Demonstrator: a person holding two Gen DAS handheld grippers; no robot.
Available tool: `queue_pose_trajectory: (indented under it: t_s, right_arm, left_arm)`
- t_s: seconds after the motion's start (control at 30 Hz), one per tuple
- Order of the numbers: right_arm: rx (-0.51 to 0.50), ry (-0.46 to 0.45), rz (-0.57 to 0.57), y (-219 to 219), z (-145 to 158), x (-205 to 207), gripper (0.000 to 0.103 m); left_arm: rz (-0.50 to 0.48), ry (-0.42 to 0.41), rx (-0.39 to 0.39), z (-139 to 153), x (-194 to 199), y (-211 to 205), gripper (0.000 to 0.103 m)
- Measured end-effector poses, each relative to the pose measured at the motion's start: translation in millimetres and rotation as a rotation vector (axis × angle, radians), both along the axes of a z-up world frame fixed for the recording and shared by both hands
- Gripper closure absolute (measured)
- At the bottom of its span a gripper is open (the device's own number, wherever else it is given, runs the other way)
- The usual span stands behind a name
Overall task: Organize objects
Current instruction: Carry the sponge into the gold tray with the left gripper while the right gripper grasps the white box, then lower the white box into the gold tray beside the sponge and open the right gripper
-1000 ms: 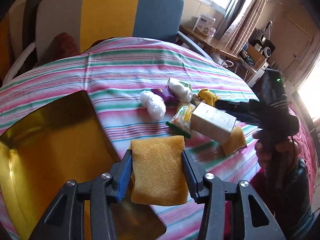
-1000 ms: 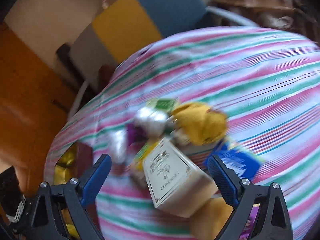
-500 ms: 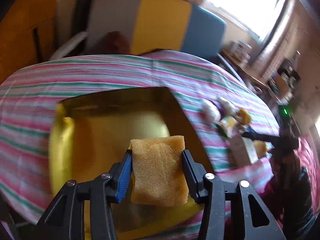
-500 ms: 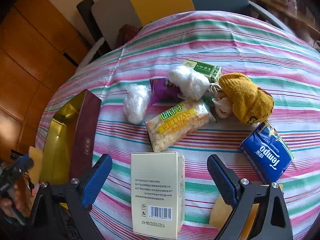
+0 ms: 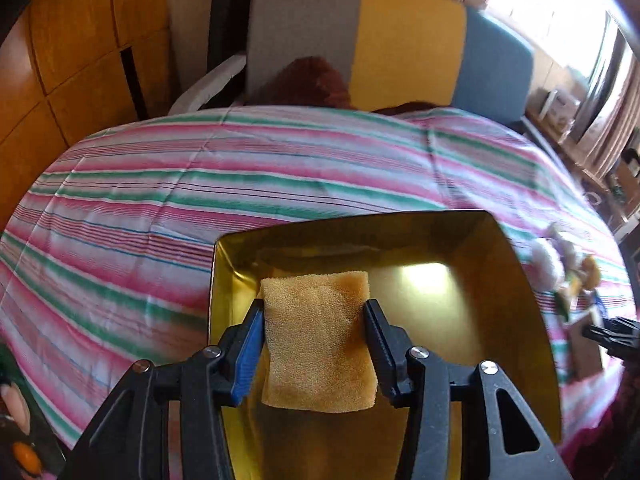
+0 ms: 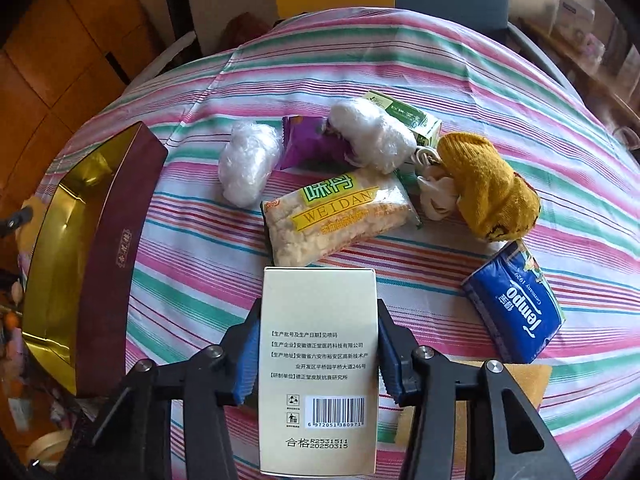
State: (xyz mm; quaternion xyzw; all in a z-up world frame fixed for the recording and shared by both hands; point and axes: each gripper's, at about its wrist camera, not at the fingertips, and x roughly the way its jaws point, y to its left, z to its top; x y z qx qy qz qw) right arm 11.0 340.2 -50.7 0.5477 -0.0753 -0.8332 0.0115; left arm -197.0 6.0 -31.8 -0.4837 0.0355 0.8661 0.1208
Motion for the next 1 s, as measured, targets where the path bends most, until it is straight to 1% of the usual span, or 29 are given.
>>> queue_pose_trajectory:
  t_s: [0.07,0.2,0.27,0.33,0.43,0.57,0.6,0.67,0.7,0.73,0.83,0.9,1.0]
  right_arm:
    - [0.013,0.003,-0.003,1,0,0,0.053]
    - [0.03,0.007,-0.003,-2,0,0,0.053]
    - [0.04,0.009,0.004,-4,0,-2,0.053]
    - [0.049,0.012,0.011,-6,-1,-2,0.053]
    - [0.048,0.013,0.009,-7,-1,-2,0.053]
    - [0.046,0.014,0.0,-5,-1,-2,0.053]
    - [0.047,0.014,-0.002,-6,-1,-2,0.053]
    - [0.052,0.016,-0.002,-7,-1,-2,0.053]
    - [0.056,0.017,-0.005,-6,-1,-2,0.053]
    - [0.061,0.02,-0.012,-5,-1,-1,0.053]
    - [0.073,0.041,-0.036,0,2,0,0.053]
    - [0.072,0.064,-0.048,2,6,1,0.053]
    - [0.075,0.1,-0.065,4,12,2,0.053]
  left_arm:
    - [0.014,-0.01,-0.034,-13,-16,-3,0.054]
    - [0.041,-0.034,-0.051,-35,-38,-5,0.053]
    - [0.059,-0.028,-0.064,-40,-43,-6,0.05]
    - [0.062,-0.02,-0.044,-39,-45,-8,0.05]
    - [0.059,-0.017,-0.044,-34,-45,-9,0.045]
    - [0.044,0.009,-0.04,-18,-37,-13,0.037]
    - [0.053,0.014,-0.046,-15,-36,-15,0.037]
    - [0.08,0.021,-0.024,-6,-32,-20,0.037]
    - [0.088,0.029,0.012,1,-26,-24,0.037]
    - [0.092,0.036,0.026,5,-20,-25,0.037]
    - [0.115,0.067,0.035,22,13,-35,0.037]
    - [0.126,0.105,0.008,30,45,-40,0.037]
    - [0.116,0.167,-0.032,37,91,-43,0.037]
